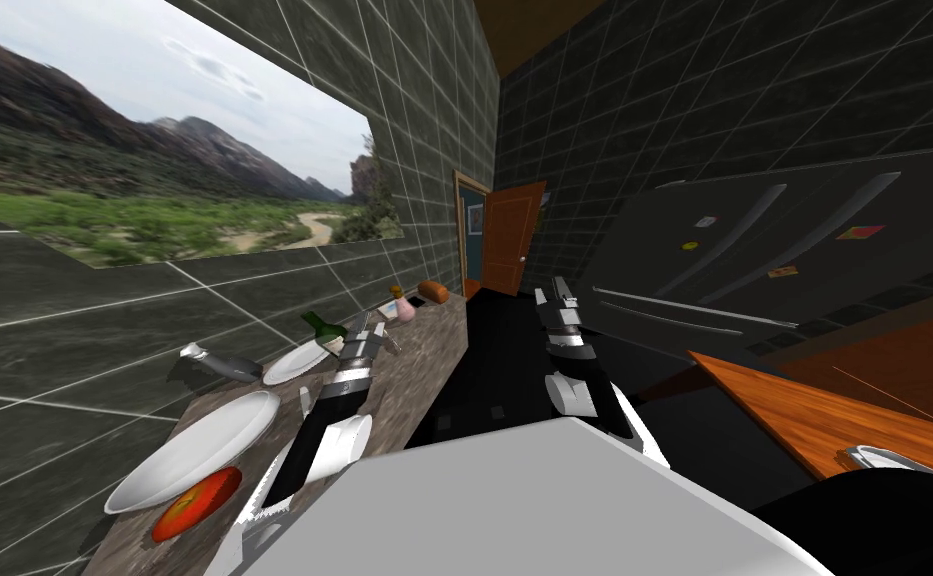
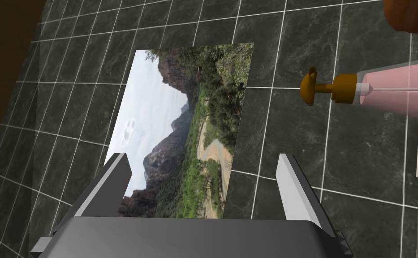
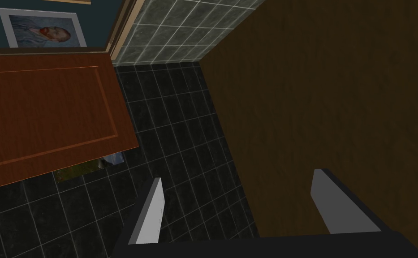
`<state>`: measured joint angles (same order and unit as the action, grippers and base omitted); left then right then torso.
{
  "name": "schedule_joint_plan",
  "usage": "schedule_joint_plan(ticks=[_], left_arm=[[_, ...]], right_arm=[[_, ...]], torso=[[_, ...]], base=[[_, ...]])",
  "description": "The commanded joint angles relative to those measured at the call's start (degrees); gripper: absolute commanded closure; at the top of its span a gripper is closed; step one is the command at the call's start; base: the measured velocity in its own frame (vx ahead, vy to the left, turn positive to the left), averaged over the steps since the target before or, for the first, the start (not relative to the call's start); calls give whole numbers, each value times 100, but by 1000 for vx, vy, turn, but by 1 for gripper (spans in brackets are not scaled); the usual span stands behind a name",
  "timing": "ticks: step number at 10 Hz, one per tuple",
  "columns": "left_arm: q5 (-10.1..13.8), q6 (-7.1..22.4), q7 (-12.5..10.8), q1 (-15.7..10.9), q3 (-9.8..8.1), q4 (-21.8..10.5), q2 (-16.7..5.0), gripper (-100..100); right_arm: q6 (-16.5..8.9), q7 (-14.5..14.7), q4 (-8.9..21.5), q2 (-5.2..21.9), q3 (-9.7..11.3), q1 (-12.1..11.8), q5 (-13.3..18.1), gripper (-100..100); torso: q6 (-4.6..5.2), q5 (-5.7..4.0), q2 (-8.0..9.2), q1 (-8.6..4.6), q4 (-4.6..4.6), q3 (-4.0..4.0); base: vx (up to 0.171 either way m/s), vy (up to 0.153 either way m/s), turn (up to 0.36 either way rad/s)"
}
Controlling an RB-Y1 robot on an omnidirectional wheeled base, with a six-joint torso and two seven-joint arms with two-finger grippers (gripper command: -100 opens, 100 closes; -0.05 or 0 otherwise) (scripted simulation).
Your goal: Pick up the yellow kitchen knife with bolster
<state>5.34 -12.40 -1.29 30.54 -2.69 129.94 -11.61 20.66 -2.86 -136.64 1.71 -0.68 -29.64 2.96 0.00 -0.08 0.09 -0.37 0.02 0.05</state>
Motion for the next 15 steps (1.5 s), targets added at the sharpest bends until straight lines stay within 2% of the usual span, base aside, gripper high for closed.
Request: schedule_joint_plan(ticks=[1, 2, 4, 5, 7, 8, 10, 11, 13, 14, 15], left_arm=[[62, 286, 15, -41, -33, -29, -59, -100], [206, 437, 41, -77, -111, -71, -186, -100], [206, 670, 41, -77, -111, -71, -186, -100], [360, 853, 80, -117, -195, -123, -309, -100], [360, 1070, 80, -117, -195, -123, -309, -100], [523, 1268, 130, -163, -285, -189, -431, -100], [523, 1491, 130, -163, -285, -189, -431, -100], [693, 1705, 193, -215, -378, -271, -554, -100], [693, 1932, 193, -215, -378, -271, -554, -100], [869, 2157, 266, -271, -473, -370, -678, -100], [869, 2296, 266, -271, -473, -370, -678, -100]], right_arm=[[0, 0, 0, 0, 0, 0, 0, 0], [0, 0, 0, 0, 0, 0, 0, 0], [0, 0, 0, 0, 0, 0, 0, 0], [0, 0, 0, 1, -1, 0, 0, 0], [0, 0, 0, 0, 0, 0, 0, 0], [0, 0, 0, 1, -1, 0, 0, 0], [0, 0, 0, 1, -1, 0, 0, 0], [0, 0, 0, 1, -1, 0, 0, 0], [0, 0, 0, 1, -1, 0, 0, 0], [0, 0, 0, 1, -1, 0, 0, 0], [0, 0, 0, 1, -1, 0, 0, 0]], torso=[[0, 0, 0, 0, 0, 0], [0, 0, -3, 2, 0, -1], [0, 0, -7, 4, -1, -3], [0, 4, -7, 21, -1, -4], [0, 3, -7, 14, -1, -4], [0, 4, -8, 24, -1, -4], [0, 3, -9, 18, -2, -5], [-1, 4, -10, 24, -2, -5], [-1, 3, -9, 16, -2, -5], [0, 4, -10, 25, -2, -6], [0, 5, -14, 22, -3, -7]], base=[[-15, -93, 5], [-7, -110, -6], [-7, -57, 3], [-9, -59, -19], [-5, -49, 1], [-6, -46, -24], [-1, -47, -4], [0, -61, -36], [1, -45, -4], [12, -47, -44], [9, -51, -21]])
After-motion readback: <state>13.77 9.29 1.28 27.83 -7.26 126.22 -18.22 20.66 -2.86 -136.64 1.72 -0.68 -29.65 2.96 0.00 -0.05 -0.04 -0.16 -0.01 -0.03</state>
